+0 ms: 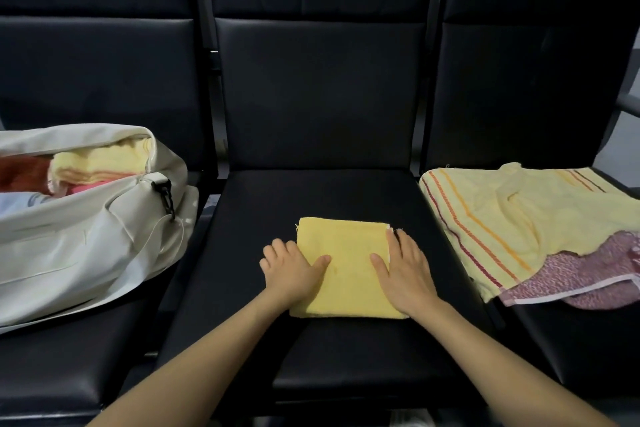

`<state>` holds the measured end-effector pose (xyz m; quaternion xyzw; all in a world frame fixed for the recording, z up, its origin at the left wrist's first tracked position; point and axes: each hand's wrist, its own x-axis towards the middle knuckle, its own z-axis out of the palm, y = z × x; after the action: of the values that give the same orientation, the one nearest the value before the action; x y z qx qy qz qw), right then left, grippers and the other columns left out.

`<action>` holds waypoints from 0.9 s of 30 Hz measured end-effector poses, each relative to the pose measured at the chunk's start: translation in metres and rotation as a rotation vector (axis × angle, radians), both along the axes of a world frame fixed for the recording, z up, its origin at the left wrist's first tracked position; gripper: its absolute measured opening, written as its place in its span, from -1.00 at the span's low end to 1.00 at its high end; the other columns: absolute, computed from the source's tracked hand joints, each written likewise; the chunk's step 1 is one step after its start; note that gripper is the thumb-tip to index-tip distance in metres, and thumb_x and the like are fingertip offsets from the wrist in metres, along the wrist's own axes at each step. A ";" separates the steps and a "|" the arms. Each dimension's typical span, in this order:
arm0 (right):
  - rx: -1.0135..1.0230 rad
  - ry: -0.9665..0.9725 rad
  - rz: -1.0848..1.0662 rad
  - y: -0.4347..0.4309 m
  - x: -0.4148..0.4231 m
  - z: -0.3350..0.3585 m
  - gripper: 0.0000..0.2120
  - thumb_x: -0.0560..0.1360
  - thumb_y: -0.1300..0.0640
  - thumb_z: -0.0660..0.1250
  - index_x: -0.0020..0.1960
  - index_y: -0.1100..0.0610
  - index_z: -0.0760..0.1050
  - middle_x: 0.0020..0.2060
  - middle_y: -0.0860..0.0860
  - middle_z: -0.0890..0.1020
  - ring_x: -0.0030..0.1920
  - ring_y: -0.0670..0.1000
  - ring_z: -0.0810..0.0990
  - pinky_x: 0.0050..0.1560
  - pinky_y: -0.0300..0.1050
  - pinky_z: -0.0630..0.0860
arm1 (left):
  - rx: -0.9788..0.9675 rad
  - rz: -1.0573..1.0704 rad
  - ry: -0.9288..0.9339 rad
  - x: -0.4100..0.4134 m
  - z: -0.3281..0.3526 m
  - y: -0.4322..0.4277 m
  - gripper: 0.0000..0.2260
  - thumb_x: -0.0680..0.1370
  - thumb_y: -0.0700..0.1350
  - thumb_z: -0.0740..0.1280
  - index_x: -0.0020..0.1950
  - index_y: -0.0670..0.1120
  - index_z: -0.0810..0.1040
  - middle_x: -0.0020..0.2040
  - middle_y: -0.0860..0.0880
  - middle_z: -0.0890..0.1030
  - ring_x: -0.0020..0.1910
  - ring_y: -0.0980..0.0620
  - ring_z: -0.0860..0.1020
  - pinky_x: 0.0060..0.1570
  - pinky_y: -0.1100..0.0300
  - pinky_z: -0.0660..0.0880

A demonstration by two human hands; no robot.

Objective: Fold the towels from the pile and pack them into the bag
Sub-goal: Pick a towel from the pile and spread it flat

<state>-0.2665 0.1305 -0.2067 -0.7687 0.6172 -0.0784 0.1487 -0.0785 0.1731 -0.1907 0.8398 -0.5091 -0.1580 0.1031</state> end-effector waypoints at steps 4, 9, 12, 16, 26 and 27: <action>-0.083 0.140 -0.135 -0.005 0.004 0.007 -0.42 0.60 -0.26 -0.02 0.41 0.15 0.24 0.36 0.09 0.27 0.38 0.09 0.19 0.38 -0.02 0.19 | 0.006 0.021 0.484 0.015 0.016 -0.004 -0.50 0.43 0.18 0.44 0.25 -0.07 0.47 0.25 -0.03 0.45 0.27 -0.04 0.39 0.22 0.09 0.39; -0.049 0.169 -0.115 -0.009 0.016 0.014 -0.43 0.60 -0.26 -0.01 0.37 0.15 0.28 0.33 0.08 0.30 0.34 0.08 0.22 0.33 -0.02 0.21 | -0.052 0.074 1.260 0.015 0.037 0.001 -0.66 0.42 -0.20 0.45 0.19 -0.14 0.55 0.03 -0.10 0.68 0.02 -0.10 0.65 0.04 -0.03 0.58; -0.010 0.064 -0.099 -0.007 0.027 0.020 -0.51 0.63 -0.18 -0.04 0.34 0.15 0.33 0.34 0.09 0.34 0.33 0.08 0.23 0.33 -0.02 0.22 | -0.111 -0.009 1.264 0.011 0.050 0.000 -0.68 0.44 -0.22 0.43 0.18 -0.13 0.53 0.06 -0.12 0.67 0.03 -0.12 0.64 0.01 -0.03 0.57; 0.396 -0.690 -0.276 -0.012 0.047 0.035 -0.30 0.53 -0.40 -0.05 0.37 0.09 0.37 0.25 0.07 0.50 0.28 0.08 0.42 0.33 0.09 0.35 | -0.223 -0.097 1.328 0.019 0.071 0.002 -0.58 0.35 -0.14 0.48 0.19 -0.14 0.52 0.09 -0.13 0.65 0.06 -0.12 0.64 0.05 -0.05 0.57; 0.738 -1.396 -0.090 -0.018 0.042 0.053 -0.13 0.36 -0.04 0.49 0.53 -0.12 0.09 0.24 0.01 0.48 0.15 0.07 0.58 0.00 -0.02 0.58 | -0.384 0.121 1.110 0.052 0.083 0.007 -0.42 0.41 -0.02 0.51 0.28 -0.14 0.29 0.14 -0.08 0.54 0.02 -0.02 0.58 -0.12 0.11 0.53; 0.689 -1.393 -0.057 -0.020 0.039 0.054 -0.14 0.41 0.05 0.47 0.53 -0.20 0.04 0.25 -0.01 0.45 0.14 0.06 0.59 -0.04 -0.05 0.58 | -0.400 0.125 1.006 0.055 0.080 0.007 -0.39 0.42 0.02 0.50 0.31 -0.09 0.23 0.17 -0.05 0.49 0.04 0.01 0.54 -0.10 0.13 0.50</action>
<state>-0.2279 0.1108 -0.1527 -0.4365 0.3905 -0.3509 0.7307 -0.0235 0.1801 -0.1109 0.6534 -0.3660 -0.4339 0.5009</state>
